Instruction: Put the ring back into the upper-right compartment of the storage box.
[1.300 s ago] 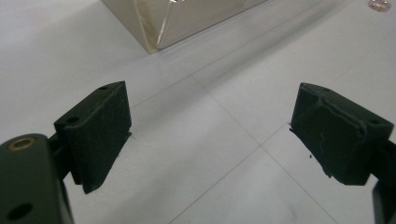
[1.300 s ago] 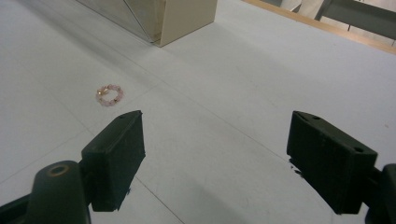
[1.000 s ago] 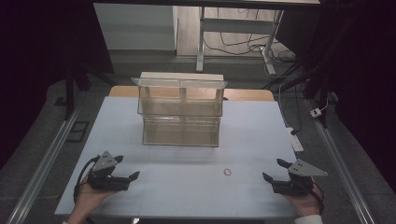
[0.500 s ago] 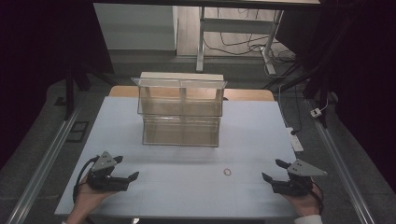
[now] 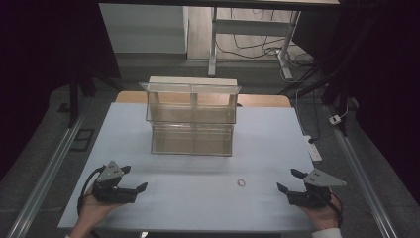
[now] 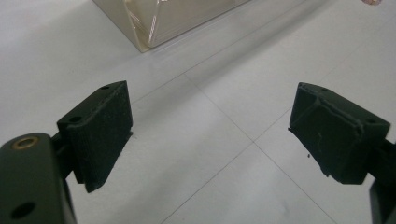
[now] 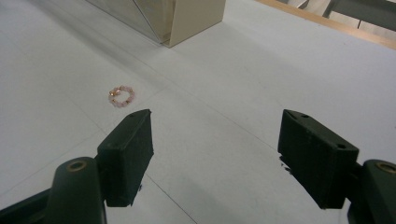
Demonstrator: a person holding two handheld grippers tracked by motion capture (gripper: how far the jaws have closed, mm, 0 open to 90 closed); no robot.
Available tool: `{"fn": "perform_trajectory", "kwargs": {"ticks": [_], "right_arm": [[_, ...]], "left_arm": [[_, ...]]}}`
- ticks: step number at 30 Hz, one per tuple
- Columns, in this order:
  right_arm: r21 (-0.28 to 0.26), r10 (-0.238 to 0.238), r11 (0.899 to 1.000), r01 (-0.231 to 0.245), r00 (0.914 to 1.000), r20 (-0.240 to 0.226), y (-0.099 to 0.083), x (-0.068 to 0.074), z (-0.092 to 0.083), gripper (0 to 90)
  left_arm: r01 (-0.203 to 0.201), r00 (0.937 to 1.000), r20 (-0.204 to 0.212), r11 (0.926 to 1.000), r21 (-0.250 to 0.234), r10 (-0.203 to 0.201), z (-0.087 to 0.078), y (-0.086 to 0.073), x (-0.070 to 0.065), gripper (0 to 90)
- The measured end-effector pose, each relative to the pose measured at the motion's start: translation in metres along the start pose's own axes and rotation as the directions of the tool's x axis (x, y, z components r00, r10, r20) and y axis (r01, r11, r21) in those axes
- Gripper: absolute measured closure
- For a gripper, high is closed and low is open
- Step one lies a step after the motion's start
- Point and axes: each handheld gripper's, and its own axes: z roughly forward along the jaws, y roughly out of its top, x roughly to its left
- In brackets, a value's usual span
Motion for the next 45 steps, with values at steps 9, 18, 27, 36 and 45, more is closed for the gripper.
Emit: {"fn": "perform_trajectory", "kwargs": {"ticks": [9,18,27,36,45], "right_arm": [[-0.009,-0.007,1.000,0.007,0.9999,-0.014,0.008,0.004,0.000,27.3],[-0.005,-0.013,1.000,0.013,0.9997,-0.020,0.019,0.008,0.000,27.8],[0.009,-0.017,1.000,0.018,0.9990,-0.040,0.030,0.012,0.005,27.9],[0.050,-0.020,0.998,0.024,0.9972,-0.072,0.046,0.013,0.011,29.8],[0.064,-0.029,0.997,0.034,0.9961,-0.084,0.071,0.017,0.020,30.1]], "left_arm": [[-0.004,1.0000,0.003,1.0000,0.003,0.004,0.000,0.000,-0.001,13.7],[-0.007,1.0000,0.005,1.0000,0.004,0.007,0.000,0.000,-0.001,13.9],[-0.010,0.9999,0.006,0.9999,0.011,0.010,0.001,0.000,-0.002,14.0],[-0.009,0.9999,0.012,0.9998,0.015,0.009,0.003,0.001,-0.003,13.9],[-0.010,0.9998,0.017,0.9998,0.018,0.009,0.005,0.001,-0.002,14.0]]}}
